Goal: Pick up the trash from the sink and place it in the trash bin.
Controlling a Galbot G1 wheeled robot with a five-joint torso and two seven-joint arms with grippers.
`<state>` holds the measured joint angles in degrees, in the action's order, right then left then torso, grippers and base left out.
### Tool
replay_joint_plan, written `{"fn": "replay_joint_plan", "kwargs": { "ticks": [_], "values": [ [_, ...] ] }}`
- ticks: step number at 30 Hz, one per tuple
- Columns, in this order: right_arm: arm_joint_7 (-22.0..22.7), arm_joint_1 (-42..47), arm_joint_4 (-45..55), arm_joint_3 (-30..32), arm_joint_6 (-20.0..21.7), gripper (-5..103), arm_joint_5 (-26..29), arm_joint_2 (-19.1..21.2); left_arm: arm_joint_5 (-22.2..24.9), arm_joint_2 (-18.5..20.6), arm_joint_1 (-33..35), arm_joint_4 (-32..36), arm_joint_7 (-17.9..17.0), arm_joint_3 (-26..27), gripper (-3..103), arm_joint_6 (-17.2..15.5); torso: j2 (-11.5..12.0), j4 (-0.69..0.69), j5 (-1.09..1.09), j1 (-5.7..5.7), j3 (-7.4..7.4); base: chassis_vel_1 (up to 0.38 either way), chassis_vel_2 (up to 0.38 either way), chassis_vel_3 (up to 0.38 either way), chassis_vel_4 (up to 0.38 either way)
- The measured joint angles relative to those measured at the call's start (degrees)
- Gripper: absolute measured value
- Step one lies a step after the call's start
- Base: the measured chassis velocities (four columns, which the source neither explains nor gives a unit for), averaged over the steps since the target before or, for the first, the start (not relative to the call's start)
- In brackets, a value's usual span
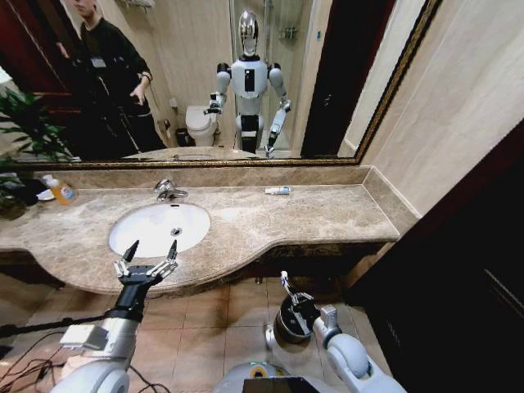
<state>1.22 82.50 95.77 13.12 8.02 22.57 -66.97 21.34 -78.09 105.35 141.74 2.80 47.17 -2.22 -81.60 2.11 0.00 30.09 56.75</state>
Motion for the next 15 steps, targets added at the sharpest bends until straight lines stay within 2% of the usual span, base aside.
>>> {"fn": "replay_joint_plan", "kwargs": {
  "ticks": [7,15],
  "values": [
    [-0.5,-5.3,-11.6,-0.7,-0.5,0,-2.2,-3.0,0.0,0.0,0.0,0.0,0.0,0.0,100,0.0,0.0,0.00,0.00,0.00,0.00,0.000,0.000,0.000,0.000],
    [-0.4,-7.8,-17.5,-0.7,-2.3,0,-4.3,-5.1,0.0,0.0,0.0,0.0,0.0,0.0,100,0.0,0.0,0.00,0.00,0.00,0.00,0.000,0.000,0.000,0.000]
  ]
}}
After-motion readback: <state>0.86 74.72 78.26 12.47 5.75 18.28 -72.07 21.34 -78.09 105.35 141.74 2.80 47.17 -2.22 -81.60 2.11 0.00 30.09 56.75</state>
